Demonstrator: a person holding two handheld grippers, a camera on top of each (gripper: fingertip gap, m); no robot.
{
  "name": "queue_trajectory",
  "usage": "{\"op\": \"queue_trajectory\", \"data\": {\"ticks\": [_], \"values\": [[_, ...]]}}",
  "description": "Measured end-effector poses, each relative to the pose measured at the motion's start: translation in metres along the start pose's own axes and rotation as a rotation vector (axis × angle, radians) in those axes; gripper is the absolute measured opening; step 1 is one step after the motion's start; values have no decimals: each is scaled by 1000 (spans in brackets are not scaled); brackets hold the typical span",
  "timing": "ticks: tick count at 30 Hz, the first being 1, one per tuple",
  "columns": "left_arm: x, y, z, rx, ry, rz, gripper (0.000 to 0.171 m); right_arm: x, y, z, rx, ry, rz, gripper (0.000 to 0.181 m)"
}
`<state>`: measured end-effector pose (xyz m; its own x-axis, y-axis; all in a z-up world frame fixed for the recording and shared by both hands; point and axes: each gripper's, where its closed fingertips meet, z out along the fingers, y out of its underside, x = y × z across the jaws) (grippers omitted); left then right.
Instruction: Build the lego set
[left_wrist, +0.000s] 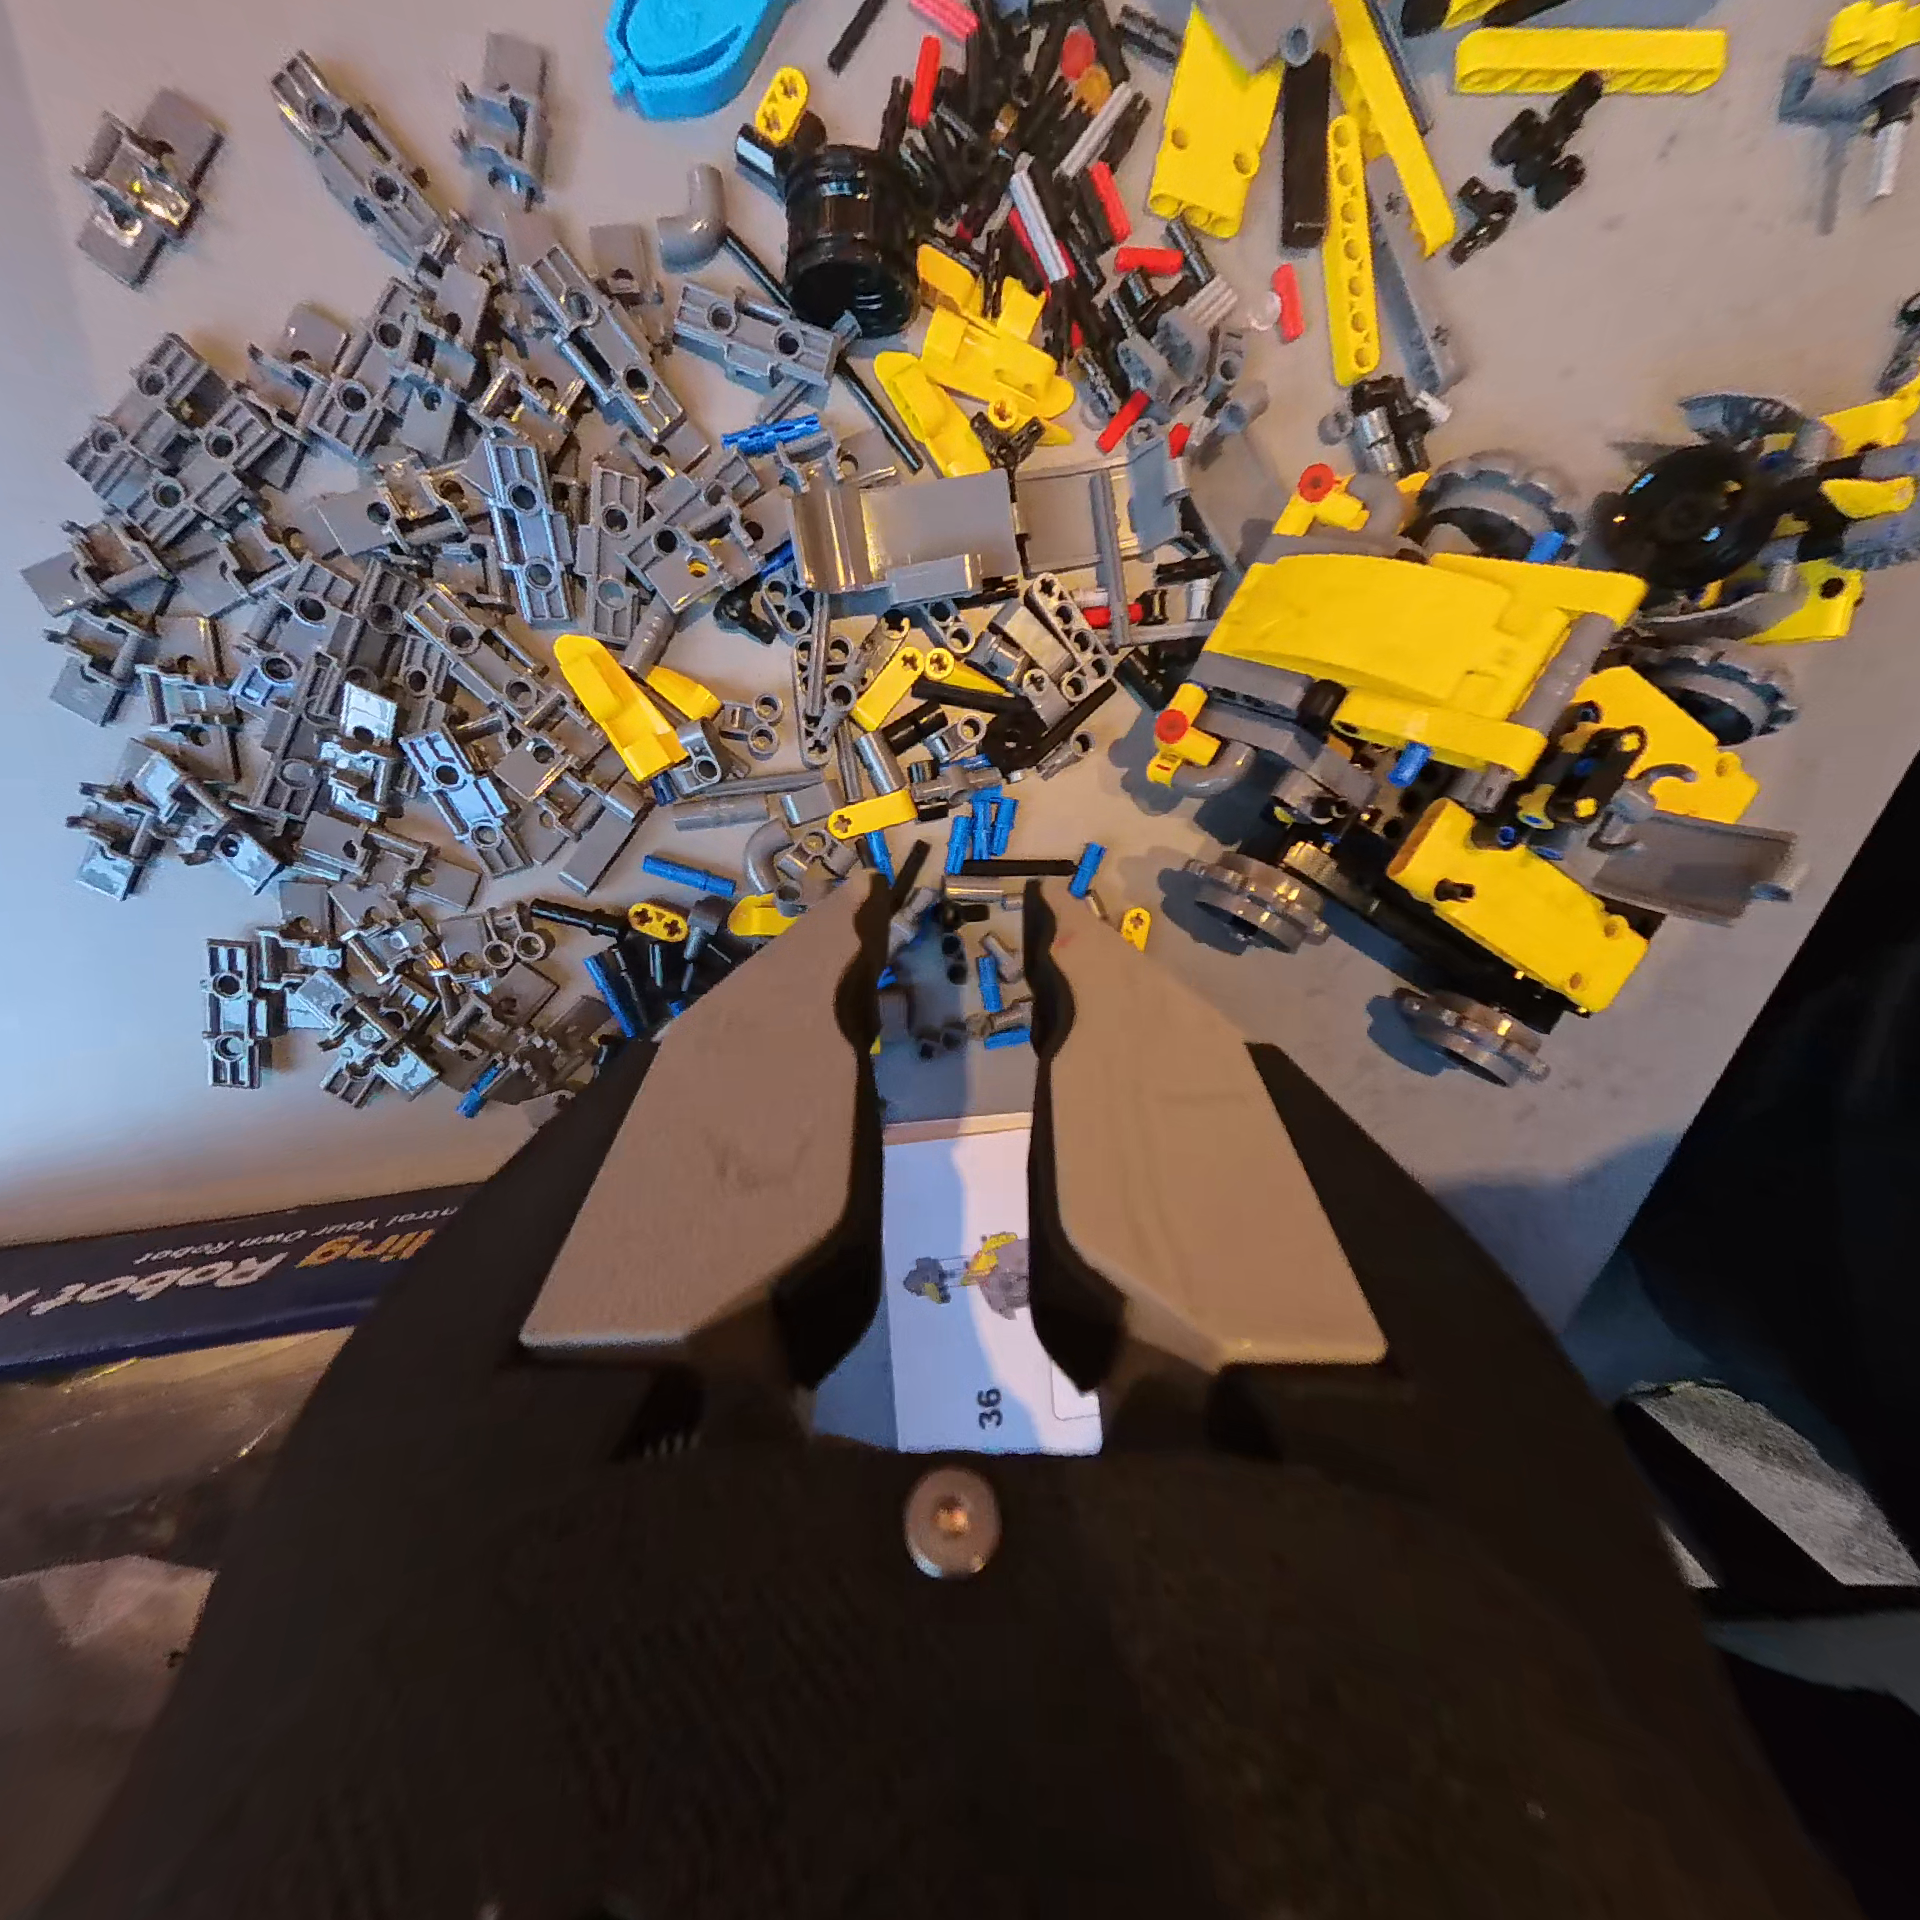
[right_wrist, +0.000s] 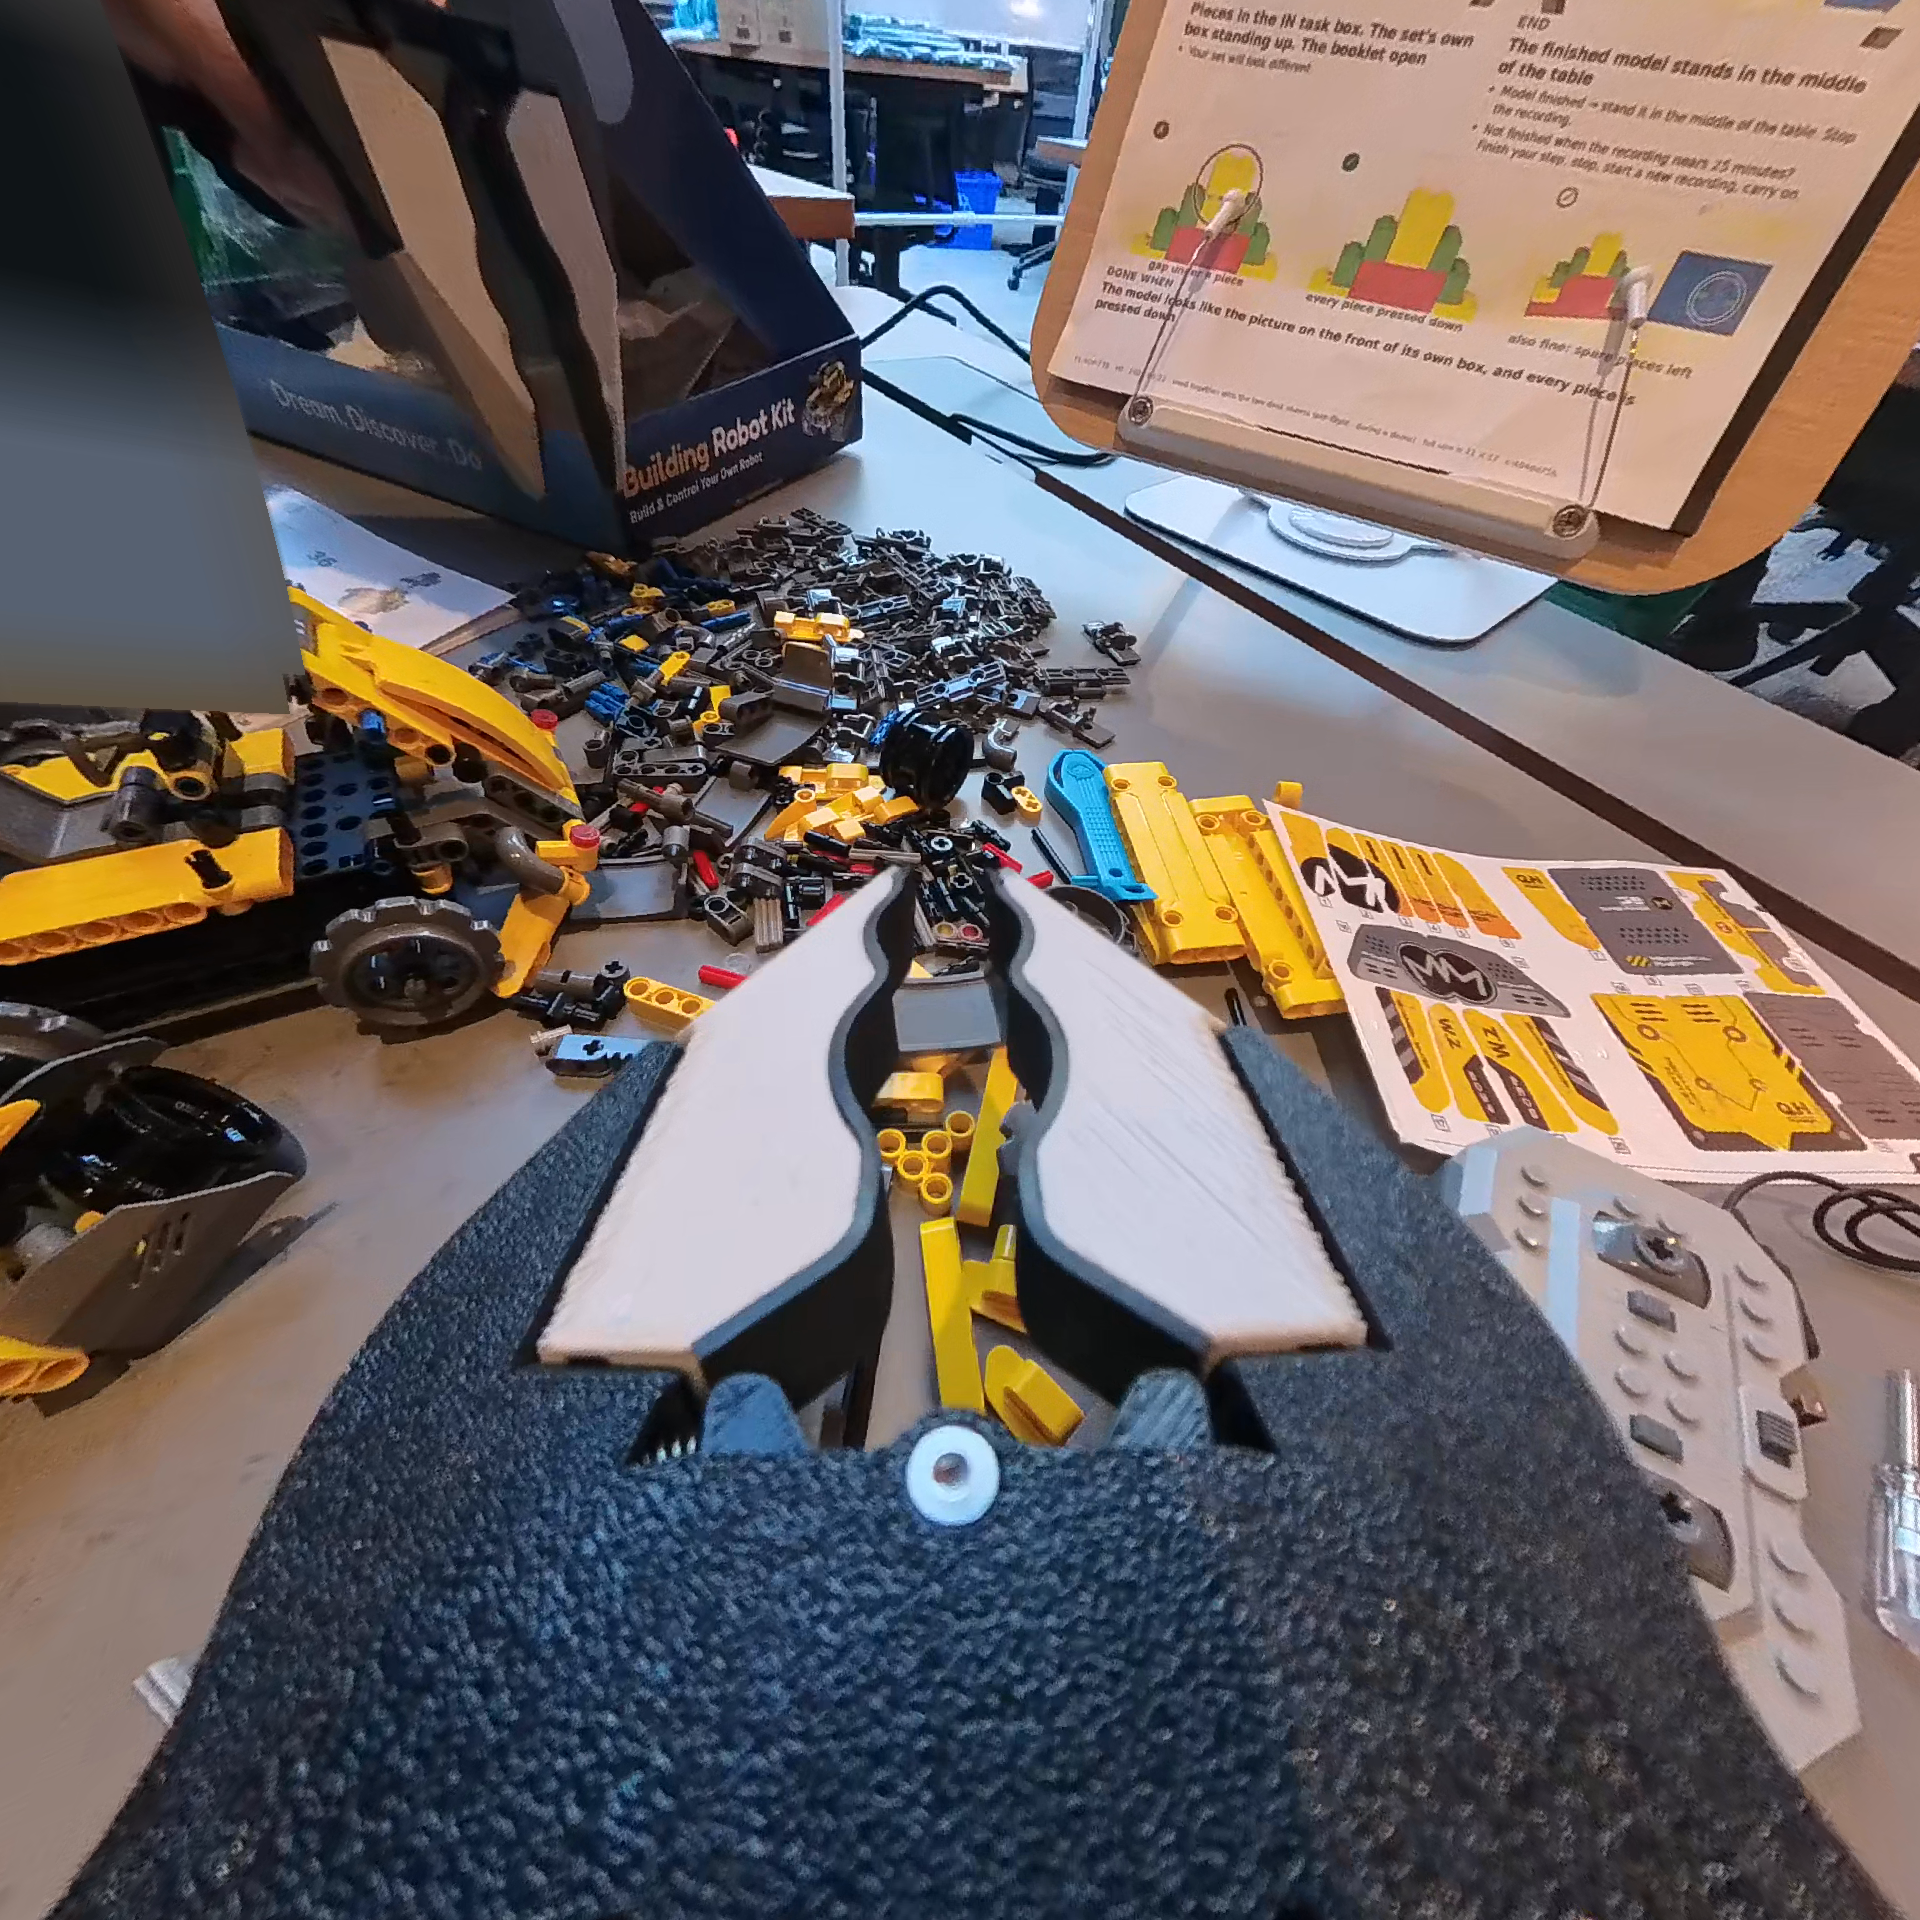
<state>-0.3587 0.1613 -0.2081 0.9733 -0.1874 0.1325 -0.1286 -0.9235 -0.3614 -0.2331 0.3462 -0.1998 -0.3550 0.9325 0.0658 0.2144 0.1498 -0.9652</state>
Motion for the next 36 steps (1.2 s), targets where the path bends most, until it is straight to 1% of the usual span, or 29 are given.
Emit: {"op": "queue_trajectory", "data": {"ticks": [6,25,32,36], "values": [[-6,3,4,-14,-3,-17,24,0,2,2,-13,0,-12,13],[-11,7,8,-40,-5,-39,27,-2,3,3,-19,-6,-26,12],[-8,2,4,-4,15,-41,35,-5,-2,3,2,-16,-18,12],[-8,3,10,-24,10,-34,38,-11,0,4,-9,-36,-27,12]]}}
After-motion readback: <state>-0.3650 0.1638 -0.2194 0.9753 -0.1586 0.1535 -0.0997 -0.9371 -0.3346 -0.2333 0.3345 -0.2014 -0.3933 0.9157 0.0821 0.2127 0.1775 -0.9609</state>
